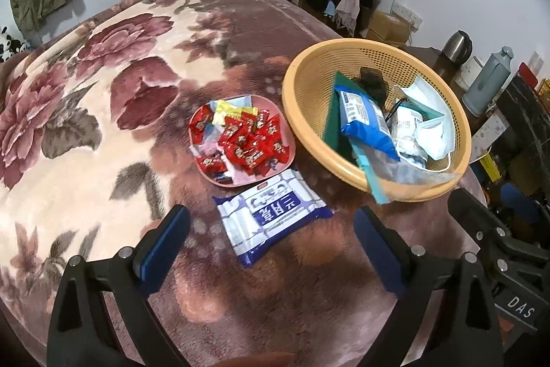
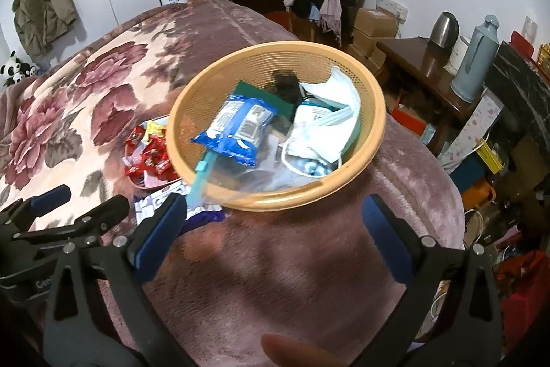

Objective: Organize soft objects

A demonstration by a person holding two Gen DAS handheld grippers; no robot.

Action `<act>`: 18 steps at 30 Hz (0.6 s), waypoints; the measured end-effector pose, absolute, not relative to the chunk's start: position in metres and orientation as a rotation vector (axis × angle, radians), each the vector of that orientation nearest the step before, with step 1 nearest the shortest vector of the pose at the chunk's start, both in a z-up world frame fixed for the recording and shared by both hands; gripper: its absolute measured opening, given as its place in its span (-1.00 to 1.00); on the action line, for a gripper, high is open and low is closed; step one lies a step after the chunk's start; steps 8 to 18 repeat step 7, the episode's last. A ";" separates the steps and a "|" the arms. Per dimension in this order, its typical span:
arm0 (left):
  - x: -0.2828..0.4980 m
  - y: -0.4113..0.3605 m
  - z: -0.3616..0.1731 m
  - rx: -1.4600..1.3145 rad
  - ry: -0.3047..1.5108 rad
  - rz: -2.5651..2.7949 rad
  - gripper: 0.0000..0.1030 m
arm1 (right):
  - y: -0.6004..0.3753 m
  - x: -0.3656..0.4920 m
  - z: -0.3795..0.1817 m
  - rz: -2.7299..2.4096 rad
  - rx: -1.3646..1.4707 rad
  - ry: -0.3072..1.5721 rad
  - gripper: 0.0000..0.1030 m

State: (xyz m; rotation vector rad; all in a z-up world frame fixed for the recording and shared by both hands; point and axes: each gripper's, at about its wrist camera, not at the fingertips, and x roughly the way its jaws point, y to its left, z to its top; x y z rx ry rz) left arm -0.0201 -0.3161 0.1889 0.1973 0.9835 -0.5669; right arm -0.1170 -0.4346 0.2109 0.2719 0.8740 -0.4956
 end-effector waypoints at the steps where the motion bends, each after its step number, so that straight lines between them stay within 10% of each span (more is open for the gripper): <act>1: -0.020 -0.310 0.188 0.188 0.988 -0.568 0.87 | -0.431 -0.117 0.211 -0.492 0.269 0.875 0.98; 18: -0.020 -0.277 0.181 0.142 0.994 -0.549 0.88 | -0.401 -0.119 0.209 -0.459 0.244 0.877 0.98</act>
